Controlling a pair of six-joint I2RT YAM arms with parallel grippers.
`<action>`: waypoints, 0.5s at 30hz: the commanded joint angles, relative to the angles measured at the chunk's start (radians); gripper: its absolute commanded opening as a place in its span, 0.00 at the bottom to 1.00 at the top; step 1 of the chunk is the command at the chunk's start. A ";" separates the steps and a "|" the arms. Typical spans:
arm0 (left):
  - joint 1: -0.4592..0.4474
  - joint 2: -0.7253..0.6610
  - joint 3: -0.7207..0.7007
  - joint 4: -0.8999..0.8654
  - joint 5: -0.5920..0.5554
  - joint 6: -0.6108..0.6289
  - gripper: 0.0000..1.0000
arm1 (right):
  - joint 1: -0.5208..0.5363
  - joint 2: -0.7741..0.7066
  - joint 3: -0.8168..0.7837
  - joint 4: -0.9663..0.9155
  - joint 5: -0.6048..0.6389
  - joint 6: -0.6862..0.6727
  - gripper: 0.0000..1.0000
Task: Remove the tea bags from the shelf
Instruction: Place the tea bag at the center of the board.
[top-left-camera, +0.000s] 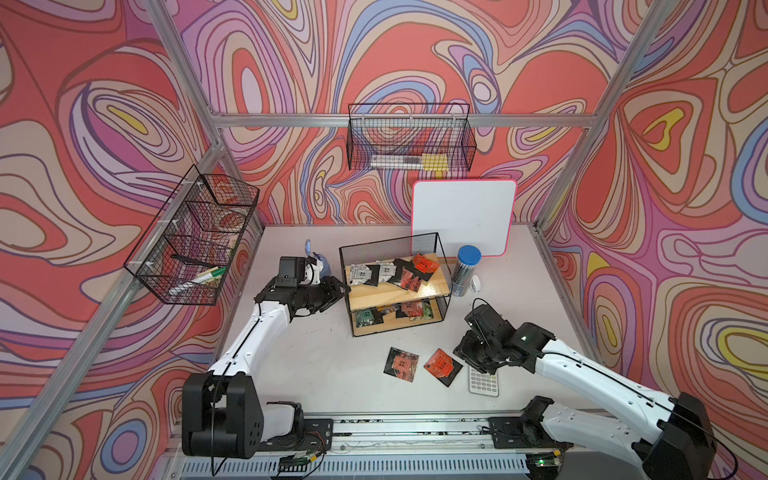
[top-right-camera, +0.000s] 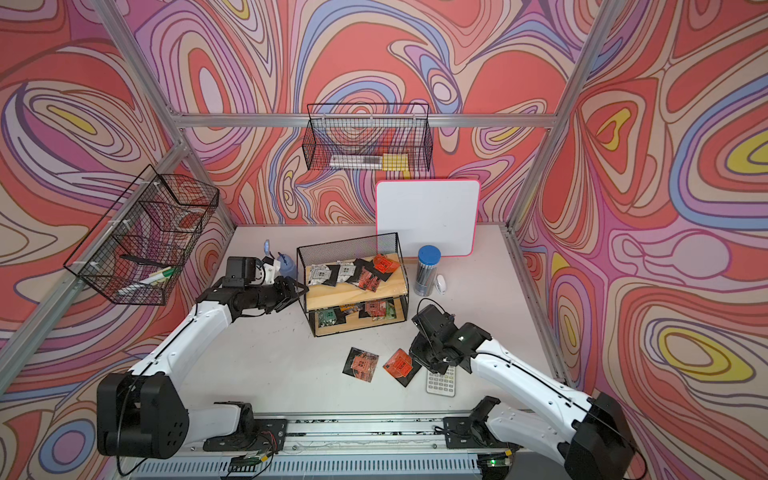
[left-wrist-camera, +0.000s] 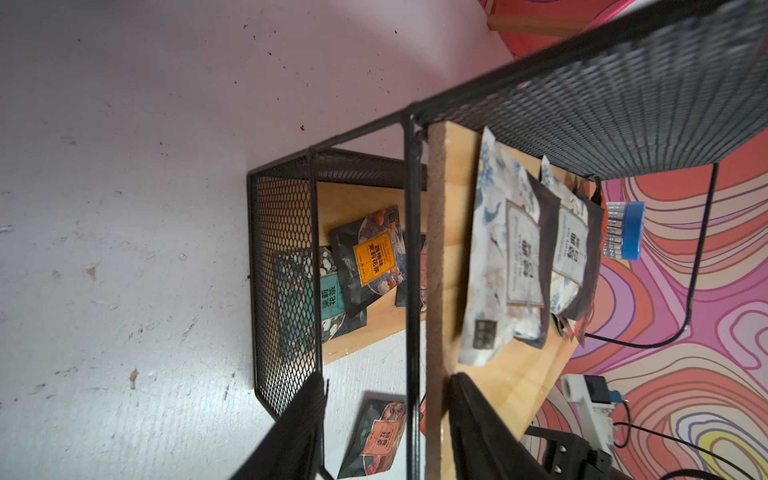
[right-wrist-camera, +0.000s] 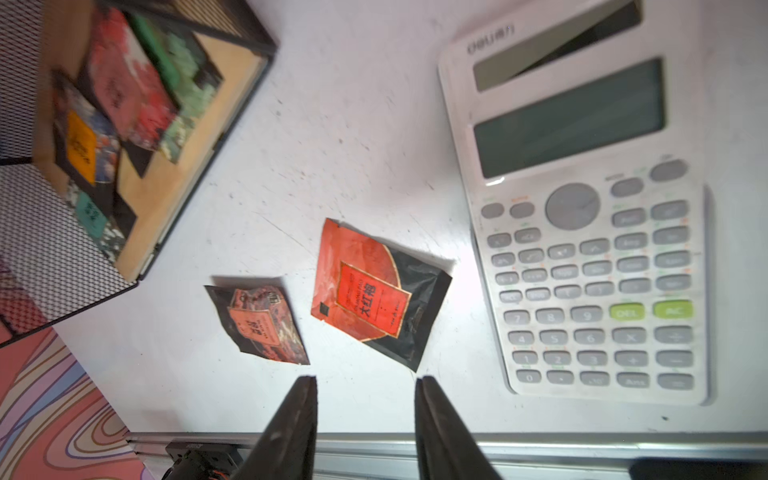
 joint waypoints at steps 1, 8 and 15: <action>0.008 0.022 -0.028 -0.114 -0.136 0.012 0.51 | -0.003 0.005 0.133 -0.140 0.130 -0.101 0.41; 0.008 0.020 -0.029 -0.114 -0.138 0.011 0.51 | -0.003 0.154 0.519 -0.231 0.227 -0.323 0.42; 0.008 0.016 -0.037 -0.107 -0.139 0.005 0.51 | 0.016 0.400 0.832 -0.156 0.123 -0.417 0.43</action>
